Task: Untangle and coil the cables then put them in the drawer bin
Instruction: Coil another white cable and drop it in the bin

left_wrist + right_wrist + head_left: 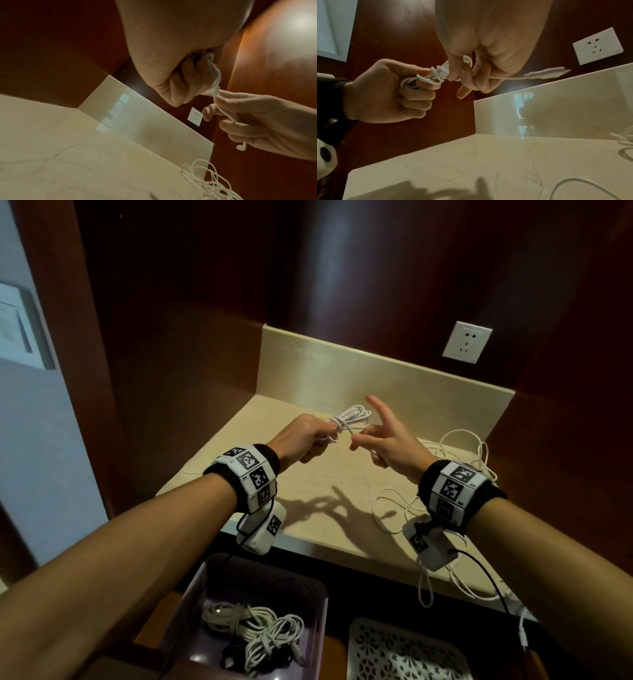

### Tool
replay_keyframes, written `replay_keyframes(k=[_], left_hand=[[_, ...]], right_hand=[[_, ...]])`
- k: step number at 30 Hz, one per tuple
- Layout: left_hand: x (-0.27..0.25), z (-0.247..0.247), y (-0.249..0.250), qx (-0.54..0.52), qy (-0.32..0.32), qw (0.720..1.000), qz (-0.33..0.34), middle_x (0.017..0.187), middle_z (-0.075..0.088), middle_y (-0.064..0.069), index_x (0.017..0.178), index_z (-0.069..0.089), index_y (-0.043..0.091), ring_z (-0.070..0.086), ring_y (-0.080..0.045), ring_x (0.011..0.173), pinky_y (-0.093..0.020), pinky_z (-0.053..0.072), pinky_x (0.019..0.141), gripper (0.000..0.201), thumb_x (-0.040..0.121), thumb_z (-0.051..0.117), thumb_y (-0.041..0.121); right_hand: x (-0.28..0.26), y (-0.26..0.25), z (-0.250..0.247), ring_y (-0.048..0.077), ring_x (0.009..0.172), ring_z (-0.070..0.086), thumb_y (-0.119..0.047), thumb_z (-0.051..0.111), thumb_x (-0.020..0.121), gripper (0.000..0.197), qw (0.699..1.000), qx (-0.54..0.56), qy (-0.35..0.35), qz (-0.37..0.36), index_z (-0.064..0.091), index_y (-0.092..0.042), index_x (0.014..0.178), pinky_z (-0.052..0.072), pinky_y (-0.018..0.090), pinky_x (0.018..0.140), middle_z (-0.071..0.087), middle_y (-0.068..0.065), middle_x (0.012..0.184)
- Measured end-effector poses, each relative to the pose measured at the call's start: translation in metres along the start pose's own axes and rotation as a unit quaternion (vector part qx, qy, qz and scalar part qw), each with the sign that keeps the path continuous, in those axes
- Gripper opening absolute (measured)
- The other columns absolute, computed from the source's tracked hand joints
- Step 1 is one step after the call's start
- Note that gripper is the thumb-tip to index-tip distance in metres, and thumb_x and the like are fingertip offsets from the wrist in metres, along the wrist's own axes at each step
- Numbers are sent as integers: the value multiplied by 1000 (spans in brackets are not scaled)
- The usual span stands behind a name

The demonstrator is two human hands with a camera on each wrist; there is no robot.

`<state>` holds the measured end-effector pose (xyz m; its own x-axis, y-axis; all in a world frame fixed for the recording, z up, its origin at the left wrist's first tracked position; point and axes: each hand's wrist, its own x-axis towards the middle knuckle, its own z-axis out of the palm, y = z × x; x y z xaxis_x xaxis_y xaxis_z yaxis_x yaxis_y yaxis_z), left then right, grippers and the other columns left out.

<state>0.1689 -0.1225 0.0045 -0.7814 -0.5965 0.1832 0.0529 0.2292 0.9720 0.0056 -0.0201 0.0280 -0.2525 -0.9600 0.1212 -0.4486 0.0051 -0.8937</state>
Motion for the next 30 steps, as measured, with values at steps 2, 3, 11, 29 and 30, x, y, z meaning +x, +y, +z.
replay_keyframes(k=[2, 3, 11, 29, 30], left_hand=[[0, 2, 0, -26, -20, 999, -4, 53, 25, 2, 62, 44, 16, 13, -12, 47, -22, 11, 45, 30, 89, 49, 27], [-1, 2, 1, -34, -30, 999, -8, 53, 24, 2, 60, 43, 16, 13, -12, 47, -22, 10, 45, 28, 84, 49, 29], [-1, 2, 0, -55, -82, 992, -85, 54, 26, 1, 61, 42, 15, 15, -12, 43, -24, 9, 46, 29, 89, 38, 23], [13, 15, -15, 556, 6, 824, 108, 119, 64, -6, 133, 45, 22, 59, -28, 99, -37, 45, 77, 43, 97, 47, 46], [14, 15, -16, 568, 9, 816, 107, 114, 65, -7, 129, 47, 20, 59, -29, 95, -36, 43, 73, 40, 99, 43, 46]], right_hand=[[0, -1, -4, 12, 50, 37, -5, 59, 94, 75, 1000, -14, -23, -13, 23, -40, 148, 34, 22, 42, 65, 12, 86], [-1, -1, -5, 12, 50, 37, -4, 58, 94, 72, 999, -18, -33, -18, 26, -39, 148, 34, 22, 43, 64, 11, 86], [-9, 2, -9, 7, 50, 42, -19, 62, 94, 23, 987, -151, -9, -47, 60, -20, 116, 34, 17, 45, 68, 1, 80], [-5, 13, -16, 11, 45, 30, -22, 62, 94, 23, 996, -35, 29, 79, 62, -8, 76, 20, 22, 42, 45, 3, 56], [-5, 15, -14, 11, 44, 29, -21, 61, 95, 23, 996, -20, 28, 78, 61, -8, 76, 19, 22, 41, 44, 4, 56]])
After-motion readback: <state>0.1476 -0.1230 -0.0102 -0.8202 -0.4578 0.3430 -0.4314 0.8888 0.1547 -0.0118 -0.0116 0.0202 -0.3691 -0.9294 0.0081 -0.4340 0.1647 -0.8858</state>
